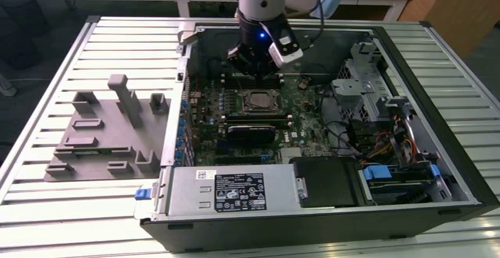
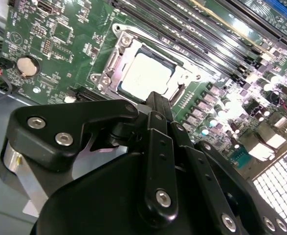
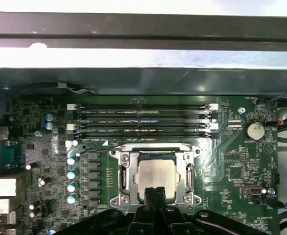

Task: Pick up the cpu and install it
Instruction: 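Install the first cpu locking lever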

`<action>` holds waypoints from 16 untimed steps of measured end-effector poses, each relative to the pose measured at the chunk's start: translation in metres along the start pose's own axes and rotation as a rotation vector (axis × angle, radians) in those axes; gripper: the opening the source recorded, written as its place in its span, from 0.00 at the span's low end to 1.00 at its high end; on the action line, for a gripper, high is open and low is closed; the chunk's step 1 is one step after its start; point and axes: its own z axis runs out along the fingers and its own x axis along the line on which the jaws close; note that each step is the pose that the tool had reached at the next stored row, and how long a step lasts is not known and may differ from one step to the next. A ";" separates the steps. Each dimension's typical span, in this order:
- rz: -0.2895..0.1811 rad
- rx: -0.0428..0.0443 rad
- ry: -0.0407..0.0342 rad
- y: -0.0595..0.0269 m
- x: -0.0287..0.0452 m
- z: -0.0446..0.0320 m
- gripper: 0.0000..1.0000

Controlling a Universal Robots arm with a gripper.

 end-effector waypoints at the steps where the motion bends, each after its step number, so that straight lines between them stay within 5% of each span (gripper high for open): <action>1: 0.000 0.0000 0.0000 -0.0001 0.0013 -0.0001 0.11; 16: 0.001 0.0001 0.0001 -0.0009 0.0253 -0.0013 0.11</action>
